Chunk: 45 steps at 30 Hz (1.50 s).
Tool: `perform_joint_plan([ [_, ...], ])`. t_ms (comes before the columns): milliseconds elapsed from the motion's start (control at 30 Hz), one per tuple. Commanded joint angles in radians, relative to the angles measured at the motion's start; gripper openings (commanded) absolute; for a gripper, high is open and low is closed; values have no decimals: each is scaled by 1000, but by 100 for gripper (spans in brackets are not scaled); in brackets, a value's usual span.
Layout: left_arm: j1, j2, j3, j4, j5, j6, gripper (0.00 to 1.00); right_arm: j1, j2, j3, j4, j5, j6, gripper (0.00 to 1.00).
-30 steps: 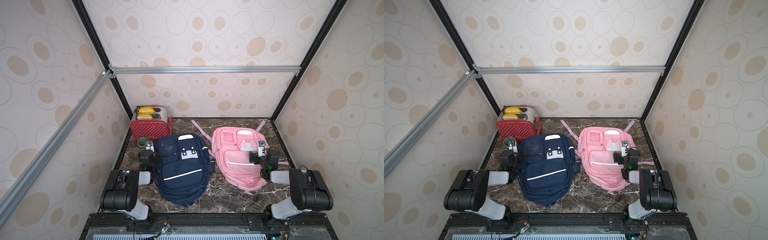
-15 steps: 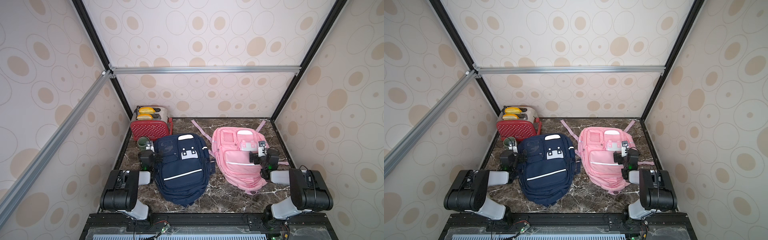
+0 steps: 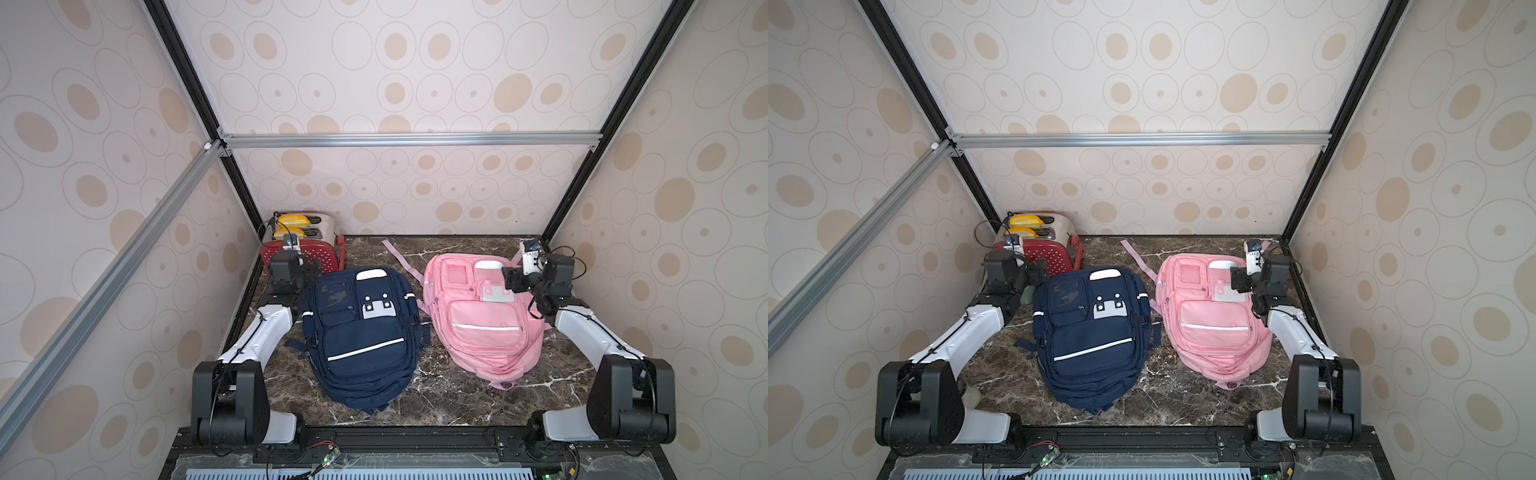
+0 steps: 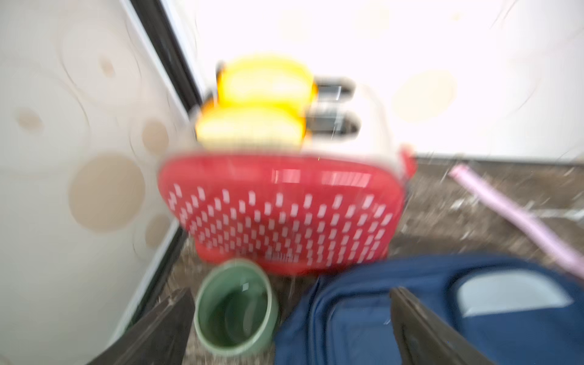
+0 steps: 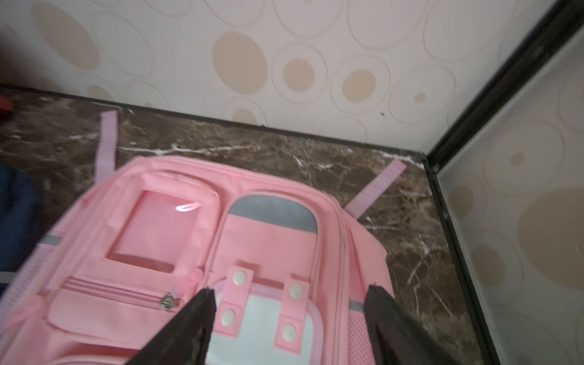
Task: Zip up the backpack
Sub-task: Adjust the backpack at the center of the board.
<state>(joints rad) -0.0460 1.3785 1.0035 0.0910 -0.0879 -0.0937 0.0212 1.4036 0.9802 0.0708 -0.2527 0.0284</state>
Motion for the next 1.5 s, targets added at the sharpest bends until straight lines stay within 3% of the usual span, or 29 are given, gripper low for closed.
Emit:
perform_joint_plan([
  [0,-107,30,100,-254,64,-64,99,63,33,103,-331,-217,100,66],
  [167,-234,219,297,-363,201,-134,99,149,91,186,-503,-262,173,63],
  [300,-288,376,458,-493,248,-192,95,149,62,135,-576,-248,205,62],
  [567,-373,504,527,-520,398,-248,90,149,32,69,-711,-218,179,60],
  [933,-489,670,668,-517,467,-323,87,141,84,74,-798,-68,122,57],
  [1133,-515,767,733,-507,506,-383,73,128,100,59,-769,-102,169,56],
  [1367,-531,831,748,-483,511,-425,67,111,73,2,-755,-145,206,55],
  [1467,-532,841,752,-467,517,-439,58,102,68,-18,-754,-146,208,55],
])
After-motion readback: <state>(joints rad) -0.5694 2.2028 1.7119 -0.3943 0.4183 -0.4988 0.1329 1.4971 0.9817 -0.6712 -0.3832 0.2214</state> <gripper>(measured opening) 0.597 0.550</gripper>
